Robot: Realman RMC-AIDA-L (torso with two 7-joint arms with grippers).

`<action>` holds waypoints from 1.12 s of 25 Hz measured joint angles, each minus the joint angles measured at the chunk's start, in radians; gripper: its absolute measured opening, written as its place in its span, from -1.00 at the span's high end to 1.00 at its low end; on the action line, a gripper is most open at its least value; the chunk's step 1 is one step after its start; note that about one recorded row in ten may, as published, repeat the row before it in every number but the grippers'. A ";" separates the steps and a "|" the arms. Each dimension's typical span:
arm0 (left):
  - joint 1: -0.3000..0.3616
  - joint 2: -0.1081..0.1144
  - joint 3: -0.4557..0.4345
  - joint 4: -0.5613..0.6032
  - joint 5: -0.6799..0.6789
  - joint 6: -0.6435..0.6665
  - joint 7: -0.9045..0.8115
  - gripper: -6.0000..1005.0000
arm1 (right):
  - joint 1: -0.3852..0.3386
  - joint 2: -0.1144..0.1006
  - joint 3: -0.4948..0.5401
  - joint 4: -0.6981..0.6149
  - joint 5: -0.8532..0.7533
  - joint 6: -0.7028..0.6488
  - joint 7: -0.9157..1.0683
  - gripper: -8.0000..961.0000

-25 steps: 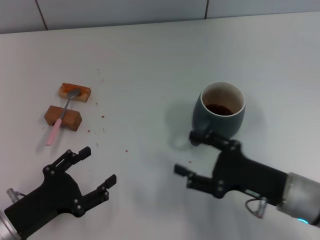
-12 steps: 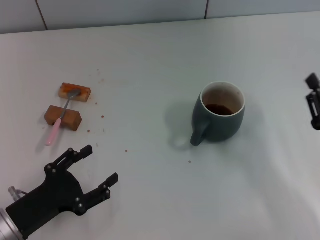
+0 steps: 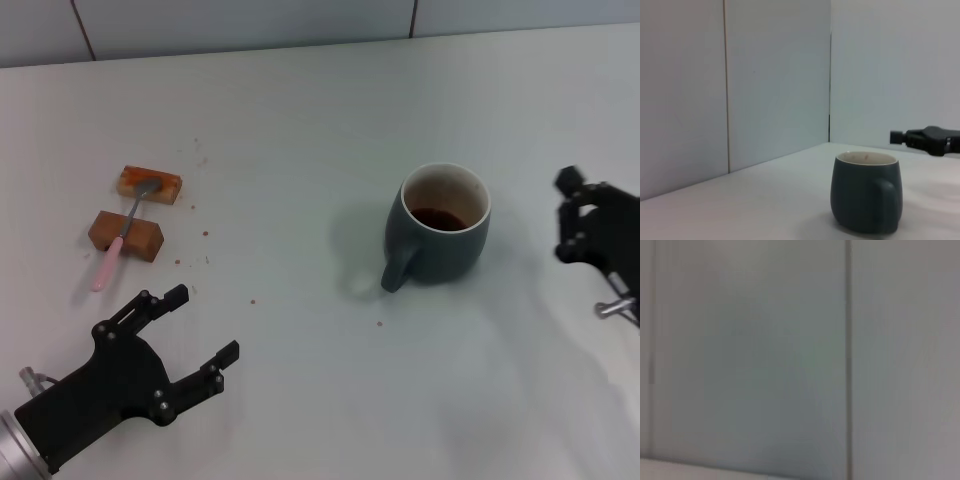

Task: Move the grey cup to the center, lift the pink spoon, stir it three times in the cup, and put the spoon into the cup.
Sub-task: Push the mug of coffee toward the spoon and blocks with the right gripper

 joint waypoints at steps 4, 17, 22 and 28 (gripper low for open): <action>0.000 0.000 -0.001 0.000 0.000 0.001 0.000 -0.69 | 0.020 0.000 -0.020 0.014 -0.001 0.046 -0.022 0.95; -0.003 0.000 -0.003 0.000 0.000 0.001 -0.002 -0.69 | 0.085 0.000 -0.030 0.077 -0.068 0.131 -0.037 0.98; -0.003 0.000 -0.003 0.001 0.000 0.001 -0.003 -0.69 | 0.107 0.001 -0.030 0.095 -0.095 0.152 -0.037 0.98; -0.005 0.000 -0.003 0.000 0.000 0.001 -0.005 -0.69 | 0.154 0.001 -0.030 0.131 -0.107 0.211 -0.037 0.97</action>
